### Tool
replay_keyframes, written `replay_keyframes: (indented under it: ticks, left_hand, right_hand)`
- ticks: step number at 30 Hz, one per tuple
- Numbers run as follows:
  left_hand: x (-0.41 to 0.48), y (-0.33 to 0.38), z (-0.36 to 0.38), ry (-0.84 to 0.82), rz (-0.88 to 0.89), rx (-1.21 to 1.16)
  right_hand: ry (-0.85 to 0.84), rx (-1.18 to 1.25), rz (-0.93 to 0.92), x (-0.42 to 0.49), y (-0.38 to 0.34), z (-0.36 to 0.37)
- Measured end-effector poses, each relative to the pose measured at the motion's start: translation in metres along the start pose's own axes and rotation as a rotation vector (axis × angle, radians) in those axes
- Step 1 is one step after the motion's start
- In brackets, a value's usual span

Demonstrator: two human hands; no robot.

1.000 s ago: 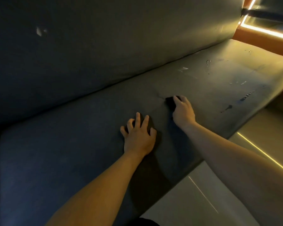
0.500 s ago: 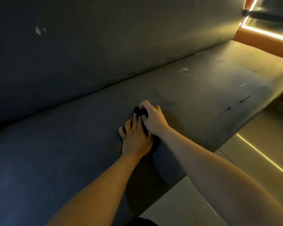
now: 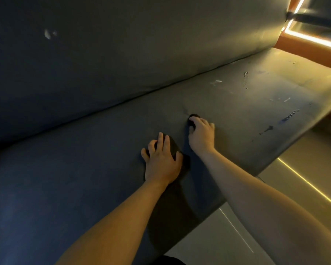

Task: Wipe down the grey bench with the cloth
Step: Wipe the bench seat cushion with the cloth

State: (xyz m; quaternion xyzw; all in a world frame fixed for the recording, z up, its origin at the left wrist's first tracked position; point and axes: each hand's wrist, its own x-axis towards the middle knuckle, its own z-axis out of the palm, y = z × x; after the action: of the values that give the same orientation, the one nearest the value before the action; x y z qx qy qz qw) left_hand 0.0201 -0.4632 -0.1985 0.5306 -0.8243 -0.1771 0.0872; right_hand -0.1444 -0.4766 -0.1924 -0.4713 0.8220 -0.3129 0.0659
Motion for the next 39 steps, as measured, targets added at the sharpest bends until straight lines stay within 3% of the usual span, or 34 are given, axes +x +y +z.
replay_keyframes:
  ticks: [5,10,13,20,25,33,39]
  left_hand:
    - [-0.001,0.000,-0.002,0.024,0.016,-0.004]
    - [-0.002,-0.001,-0.003,0.042,0.043,-0.027]
    - [0.000,-0.002,-0.004,0.014,0.013,-0.019]
    - [0.015,-0.016,-0.026,-0.036,0.043,0.027]
    - [0.025,-0.045,-0.031,0.006,-0.129,0.124]
    - [0.026,-0.054,-0.020,0.108,-0.089,0.068]
    - [0.029,-0.055,-0.017,0.086,-0.116,0.056]
  right_hand:
    - [-0.241,0.082,-0.266,-0.015,-0.030,0.007]
    - [-0.356,-0.113,-0.360,-0.016,-0.029,0.001]
    - [-0.314,-0.216,-0.296,-0.004,-0.011,-0.012]
    - [-0.137,-0.190,0.030,0.009,0.007,-0.025]
    - [-0.121,-0.011,0.194,0.021,-0.025,-0.005]
    - [-0.425,0.088,-0.347,0.006,-0.098,0.053]
    - [-0.256,-0.092,-0.303,0.028,-0.061,0.036]
